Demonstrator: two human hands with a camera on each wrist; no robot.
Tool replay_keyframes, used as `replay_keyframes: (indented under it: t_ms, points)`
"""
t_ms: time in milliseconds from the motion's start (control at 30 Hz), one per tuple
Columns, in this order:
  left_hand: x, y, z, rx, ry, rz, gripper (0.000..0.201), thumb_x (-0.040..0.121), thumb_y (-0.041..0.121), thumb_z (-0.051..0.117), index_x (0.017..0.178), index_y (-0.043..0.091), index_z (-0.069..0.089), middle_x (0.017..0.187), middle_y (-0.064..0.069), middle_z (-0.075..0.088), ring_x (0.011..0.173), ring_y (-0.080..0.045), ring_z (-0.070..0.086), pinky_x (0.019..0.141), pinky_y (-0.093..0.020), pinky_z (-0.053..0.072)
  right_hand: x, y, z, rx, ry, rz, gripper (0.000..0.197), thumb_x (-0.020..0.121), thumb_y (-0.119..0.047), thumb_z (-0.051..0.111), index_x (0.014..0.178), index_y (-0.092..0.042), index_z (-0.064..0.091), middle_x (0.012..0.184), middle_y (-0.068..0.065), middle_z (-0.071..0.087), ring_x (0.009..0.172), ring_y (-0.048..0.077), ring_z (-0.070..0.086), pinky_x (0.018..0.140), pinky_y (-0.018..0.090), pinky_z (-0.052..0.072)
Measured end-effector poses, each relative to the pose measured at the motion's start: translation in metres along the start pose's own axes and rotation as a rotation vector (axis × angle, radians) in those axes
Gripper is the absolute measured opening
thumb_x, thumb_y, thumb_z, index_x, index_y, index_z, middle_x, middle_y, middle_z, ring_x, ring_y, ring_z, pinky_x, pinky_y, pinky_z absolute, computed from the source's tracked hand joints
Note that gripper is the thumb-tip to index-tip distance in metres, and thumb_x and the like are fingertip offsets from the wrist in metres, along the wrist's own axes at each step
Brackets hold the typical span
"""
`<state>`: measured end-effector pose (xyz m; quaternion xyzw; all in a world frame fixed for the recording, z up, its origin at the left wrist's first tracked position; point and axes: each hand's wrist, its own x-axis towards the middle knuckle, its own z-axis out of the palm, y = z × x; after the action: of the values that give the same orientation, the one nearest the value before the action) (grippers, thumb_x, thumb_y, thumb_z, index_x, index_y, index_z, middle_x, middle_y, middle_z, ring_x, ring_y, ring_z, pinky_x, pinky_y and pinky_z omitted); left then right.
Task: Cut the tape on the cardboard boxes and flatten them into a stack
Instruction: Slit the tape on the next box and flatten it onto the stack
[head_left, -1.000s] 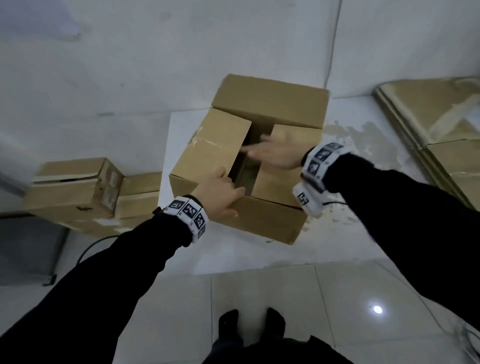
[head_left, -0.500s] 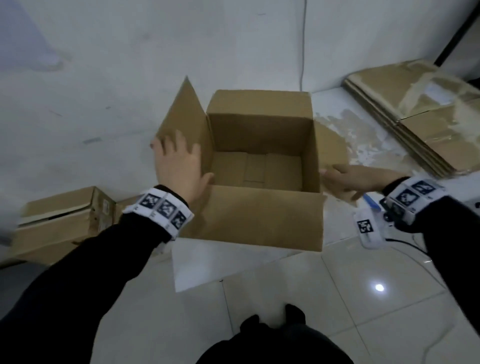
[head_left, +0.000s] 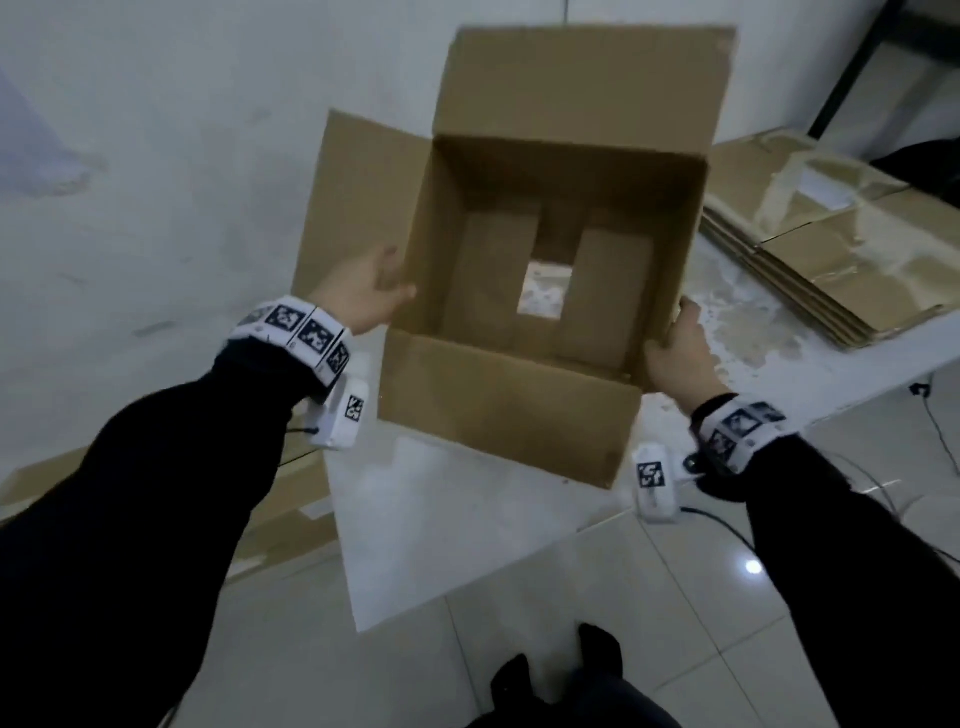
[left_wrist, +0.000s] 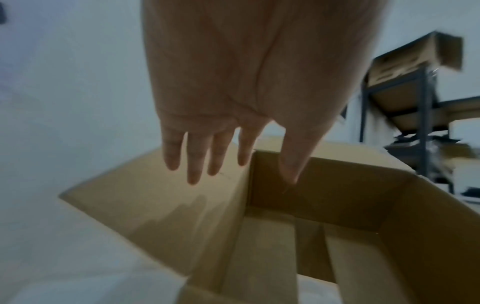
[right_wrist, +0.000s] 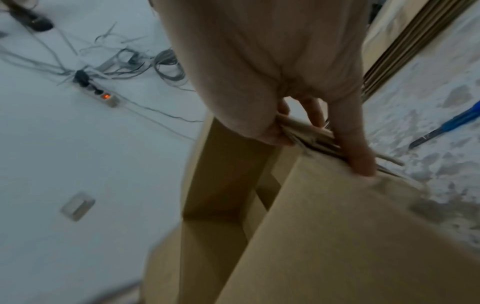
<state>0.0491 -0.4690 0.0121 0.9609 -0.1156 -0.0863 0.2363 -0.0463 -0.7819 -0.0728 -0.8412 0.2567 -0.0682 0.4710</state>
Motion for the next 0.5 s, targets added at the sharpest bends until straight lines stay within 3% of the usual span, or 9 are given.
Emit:
replay_keyframes:
  t_ms: [67, 133, 200, 267, 333, 400, 467, 500]
  points:
    - [0.008, 0.041, -0.007, -0.038, 0.155, 0.221, 0.066, 0.096, 0.041, 0.050, 0.150, 0.016, 0.022, 0.155, -0.005, 0.029, 0.141, -0.021, 0.028, 0.113, -0.035, 0.024, -0.013, 0.009, 0.022, -0.060, 0.102, -0.108, 0.071, 0.084, 0.004, 0.045, 0.145, 0.005, 0.009, 0.142, 0.029, 0.024, 0.129, 0.043, 0.028, 0.108, 0.045, 0.029]
    - [0.015, 0.080, -0.003, -0.122, 0.210, 0.398, 0.072, 0.094, 0.051, 0.046, 0.152, 0.021, 0.016, 0.158, -0.004, 0.020, 0.145, -0.019, 0.019, 0.117, -0.036, 0.018, -0.033, 0.022, 0.055, -0.106, 0.132, -0.122, 0.074, 0.082, 0.000, 0.044, 0.143, 0.014, 0.004, 0.146, 0.035, 0.011, 0.134, 0.046, 0.016, 0.112, 0.039, 0.015]
    - [0.022, 0.110, 0.009, -0.185, 0.157, 0.448, 0.079, 0.091, 0.059, 0.045, 0.153, 0.027, 0.008, 0.160, -0.004, 0.008, 0.147, -0.024, 0.009, 0.119, -0.042, 0.011, -0.051, 0.037, 0.086, -0.129, 0.158, -0.034, 0.077, 0.084, -0.008, 0.046, 0.144, 0.011, 0.003, 0.148, 0.032, 0.009, 0.136, 0.044, 0.016, 0.112, 0.037, 0.013]
    - [0.029, 0.130, 0.022, -0.148, 0.068, 0.409, 0.079, 0.090, 0.062, 0.044, 0.153, 0.032, 0.006, 0.161, -0.004, 0.000, 0.147, -0.030, -0.001, 0.117, -0.047, 0.005, -0.064, 0.045, 0.102, -0.083, 0.209, 0.018, 0.083, 0.087, -0.018, 0.055, 0.147, 0.005, 0.004, 0.148, 0.028, 0.014, 0.135, 0.041, 0.020, 0.115, 0.040, 0.015]
    - [0.037, 0.136, 0.035, -0.048, 0.014, 0.362, 0.074, 0.090, 0.062, 0.044, 0.152, 0.031, 0.016, 0.161, -0.005, 0.005, 0.147, -0.031, -0.001, 0.117, -0.048, 0.005, -0.071, 0.046, 0.105, 0.032, 0.221, 0.007, 0.086, 0.087, -0.019, 0.062, 0.147, 0.003, 0.005, 0.146, 0.026, 0.015, 0.135, 0.038, 0.021, 0.117, 0.041, 0.014]
    - [0.047, 0.132, 0.045, 0.006, -0.052, 0.358, 0.071, 0.087, 0.059, 0.052, 0.148, 0.027, 0.031, 0.158, -0.007, 0.019, 0.146, -0.030, 0.011, 0.118, -0.045, 0.013, -0.074, 0.046, 0.105, 0.059, 0.159, -0.032, 0.084, 0.087, -0.010, 0.063, 0.146, 0.006, 0.005, 0.146, 0.028, 0.014, 0.135, 0.037, 0.019, 0.115, 0.033, 0.009]
    - [0.052, 0.124, 0.050, 0.049, -0.118, 0.401, 0.074, 0.080, 0.064, 0.054, 0.142, 0.025, 0.042, 0.152, -0.007, 0.033, 0.142, -0.028, 0.023, 0.116, -0.043, 0.021, -0.069, 0.043, 0.106, -0.004, 0.204, -0.077, 0.083, 0.084, -0.006, 0.064, 0.144, 0.013, 0.009, 0.144, 0.032, 0.020, 0.134, 0.039, 0.024, 0.112, 0.024, 0.002]
    - [0.053, 0.120, 0.051, 0.051, -0.125, 0.410, 0.076, 0.077, 0.067, 0.053, 0.139, 0.025, 0.045, 0.150, -0.006, 0.036, 0.141, -0.027, 0.025, 0.115, -0.044, 0.022, -0.063, 0.045, 0.108, -0.003, 0.225, -0.090, 0.083, 0.082, -0.003, 0.064, 0.143, 0.014, 0.010, 0.143, 0.034, 0.021, 0.134, 0.040, 0.024, 0.111, 0.024, 0.002]
